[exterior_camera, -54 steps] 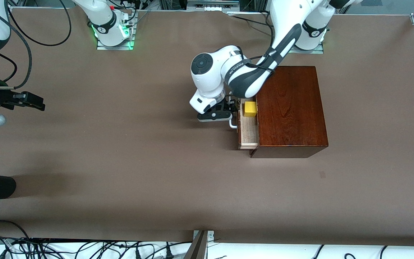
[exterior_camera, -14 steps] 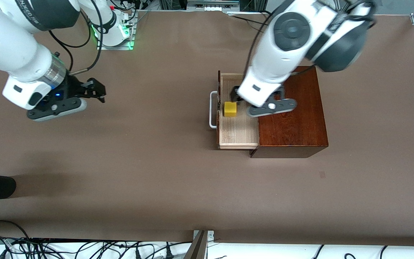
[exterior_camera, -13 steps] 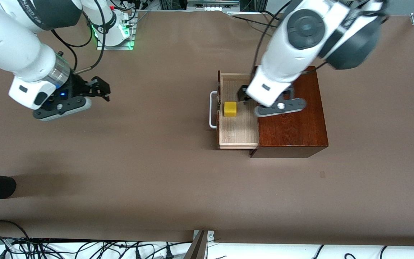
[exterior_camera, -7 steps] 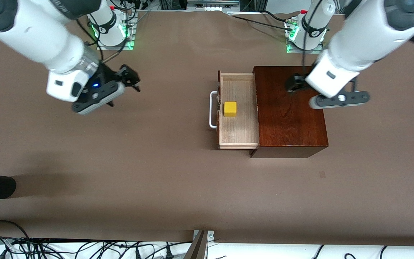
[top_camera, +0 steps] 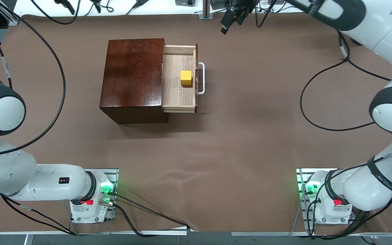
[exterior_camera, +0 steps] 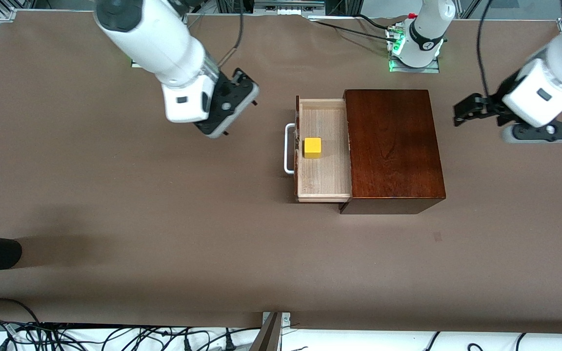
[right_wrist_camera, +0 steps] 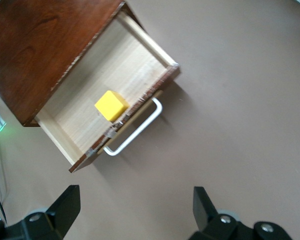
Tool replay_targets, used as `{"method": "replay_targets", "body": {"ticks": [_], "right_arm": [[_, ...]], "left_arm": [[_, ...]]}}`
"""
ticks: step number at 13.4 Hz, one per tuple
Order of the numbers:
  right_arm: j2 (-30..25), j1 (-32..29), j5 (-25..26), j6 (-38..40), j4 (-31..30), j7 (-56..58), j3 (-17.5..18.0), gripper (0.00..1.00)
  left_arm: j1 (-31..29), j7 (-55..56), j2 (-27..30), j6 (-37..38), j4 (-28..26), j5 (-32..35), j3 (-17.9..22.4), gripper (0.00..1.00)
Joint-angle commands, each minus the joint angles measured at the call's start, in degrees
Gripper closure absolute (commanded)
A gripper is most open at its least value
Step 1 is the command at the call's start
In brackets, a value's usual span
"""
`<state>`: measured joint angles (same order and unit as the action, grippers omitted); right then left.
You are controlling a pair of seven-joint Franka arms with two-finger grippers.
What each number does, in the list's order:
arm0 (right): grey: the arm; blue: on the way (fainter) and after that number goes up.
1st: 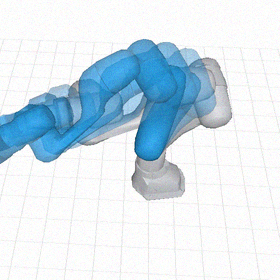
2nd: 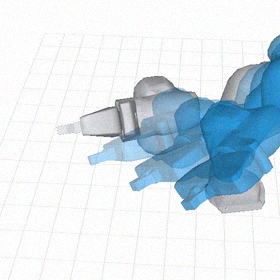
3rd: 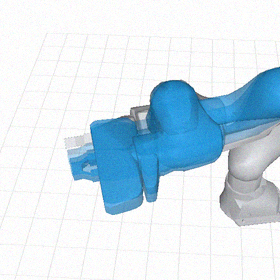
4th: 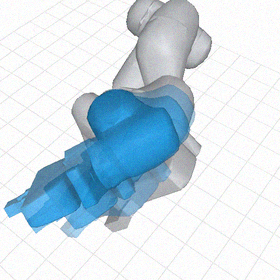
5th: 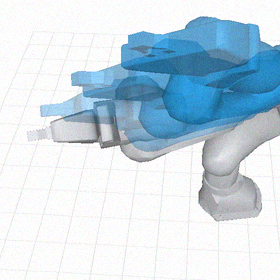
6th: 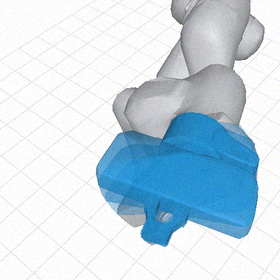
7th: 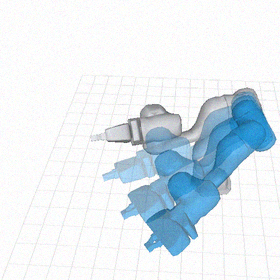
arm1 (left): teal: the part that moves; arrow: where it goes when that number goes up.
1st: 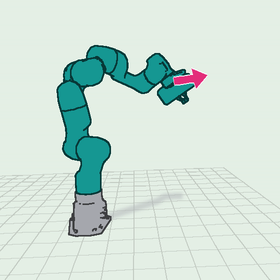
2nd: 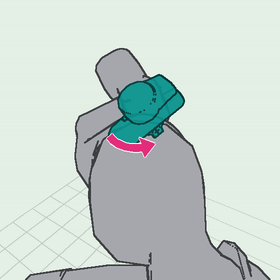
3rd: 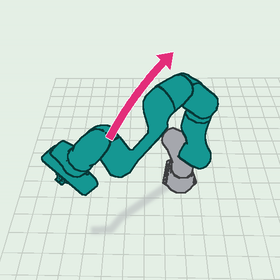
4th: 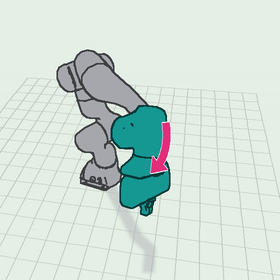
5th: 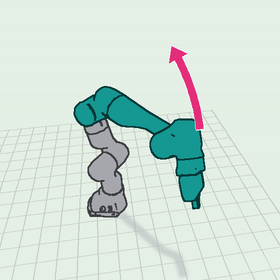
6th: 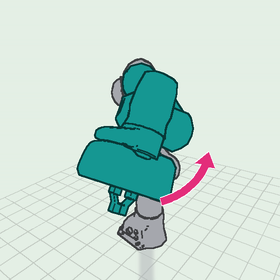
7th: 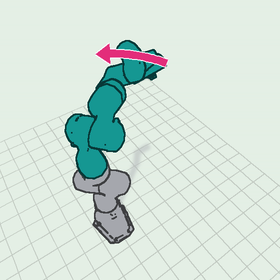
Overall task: Open drawer, take yellow block, close drawer
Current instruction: 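Lower the right gripper into the drawer over the yellow cube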
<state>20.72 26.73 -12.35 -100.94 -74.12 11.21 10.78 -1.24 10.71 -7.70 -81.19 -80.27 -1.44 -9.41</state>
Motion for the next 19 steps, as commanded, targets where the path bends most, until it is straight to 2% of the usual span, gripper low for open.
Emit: {"method": "replay_targets", "body": {"ticks": [1,3,4,9,12,19], "right_arm": [[4.1,3.0,-0.2,-1.1,4.3,2.6,0.0,0.00],[6.0,4.5,-0.1,-2.1,4.4,6.6,0.0,0.00],[6.7,5.2,0.1,-3.5,4.4,8.1,-0.1,0.00],[12.5,9.1,0.8,-12.6,5.5,15.0,-0.1,0.00],[17.0,12.2,4.5,-13.0,10.0,15.1,-0.1,0.00],[22.3,14.8,11.6,-14.6,10.0,20.2,-0.1,0.00]], "left_arm": [[5.0,-5.2,4.6,-4.3,-7.4,-1.6,7.9,0.00],[8.7,-7.8,5.3,-6.1,-8.7,-1.2,13.4,0.00],[9.0,-8.0,5.3,-6.0,-8.8,-1.1,14.0,0.00],[8.4,-7.4,6.8,-5.8,-9.9,-0.4,13.6,0.00],[8.4,-7.1,6.6,-7.0,-9.6,-0.3,13.8,0.00],[8.5,-5.2,4.8,-6.8,-7.1,1.7,14.1,0.00]]}}
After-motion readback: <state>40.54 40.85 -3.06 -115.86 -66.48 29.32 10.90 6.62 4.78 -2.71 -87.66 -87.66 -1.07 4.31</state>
